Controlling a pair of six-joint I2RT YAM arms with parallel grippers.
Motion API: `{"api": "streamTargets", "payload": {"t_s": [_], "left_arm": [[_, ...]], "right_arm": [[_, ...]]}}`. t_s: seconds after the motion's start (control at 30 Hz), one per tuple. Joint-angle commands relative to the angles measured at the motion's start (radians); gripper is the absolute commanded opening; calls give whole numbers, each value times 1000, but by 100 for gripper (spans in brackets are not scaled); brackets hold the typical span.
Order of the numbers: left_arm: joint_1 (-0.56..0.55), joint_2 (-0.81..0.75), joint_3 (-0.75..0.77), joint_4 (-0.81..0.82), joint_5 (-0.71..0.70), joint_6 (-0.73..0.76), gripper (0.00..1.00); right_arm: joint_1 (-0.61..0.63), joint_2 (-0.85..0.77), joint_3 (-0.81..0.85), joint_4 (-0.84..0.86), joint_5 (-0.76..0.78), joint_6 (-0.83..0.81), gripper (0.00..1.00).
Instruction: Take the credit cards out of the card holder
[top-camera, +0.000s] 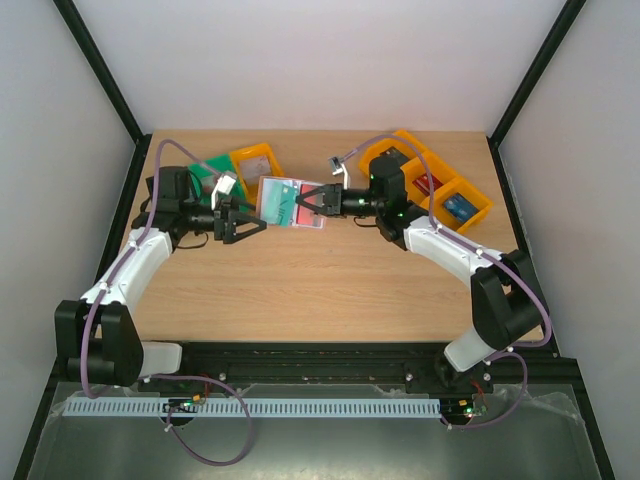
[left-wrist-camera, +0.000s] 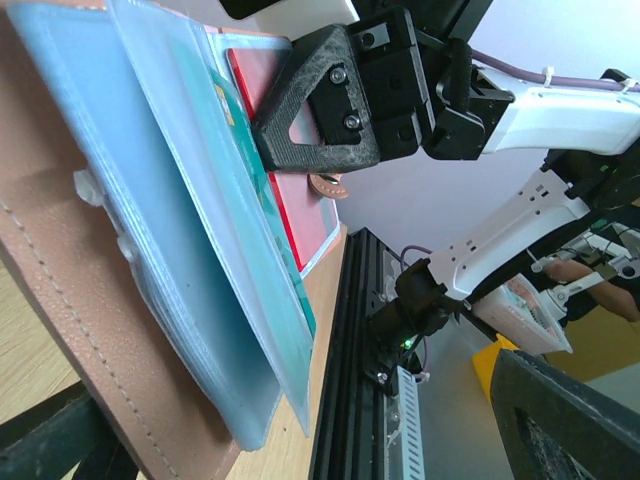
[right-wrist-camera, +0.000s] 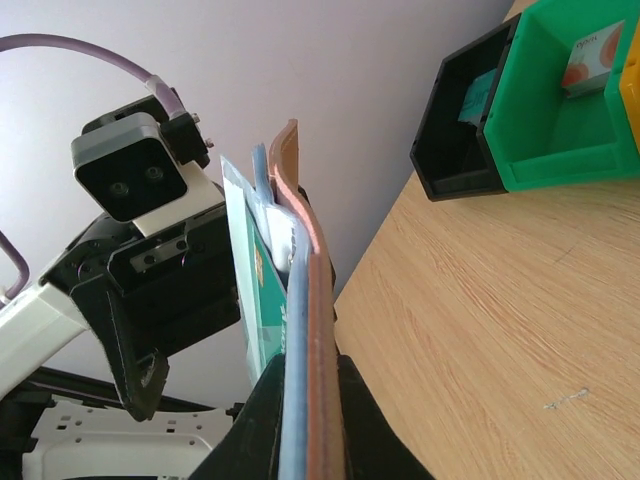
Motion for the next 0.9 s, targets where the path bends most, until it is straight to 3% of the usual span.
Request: {"api": "streamTargets", "payload": {"t_s": [0.0,0.07,0.17,0.23,0.37,0.4,0.6,0.7,0.87], "left_arm": [[-20,-12,27,-39,-2,53,93],[-41,-2,19,0,-34,4,89],[-71,17,10,69,-48,-65,74],[-75,26,15,75,-46,-69,57],[-76,21,26,46,-37,-38,10],[-76,19,28,34,-36,-27,3],[-76,20,29,10,-32,-8,2],[-74,19,29,8,-49,-6,2],[-73,15,27,6,-74,-6,2]], "right_arm": [[-4,-8,28,34,-31,15,2],[0,-5,18,81,-41,46,2],[9,-3,16,95,-51,54,2],[12,-4,17,83,-59,38,2],[12,-7,55,-41,-60,-64,2],[12,-4,64,-64,-60,-79,2],[10,11,108,-152,-46,-155,2],[-7,-1,118,-196,-2,-183,17],[-66,-60,108,-314,148,-258,32]]}}
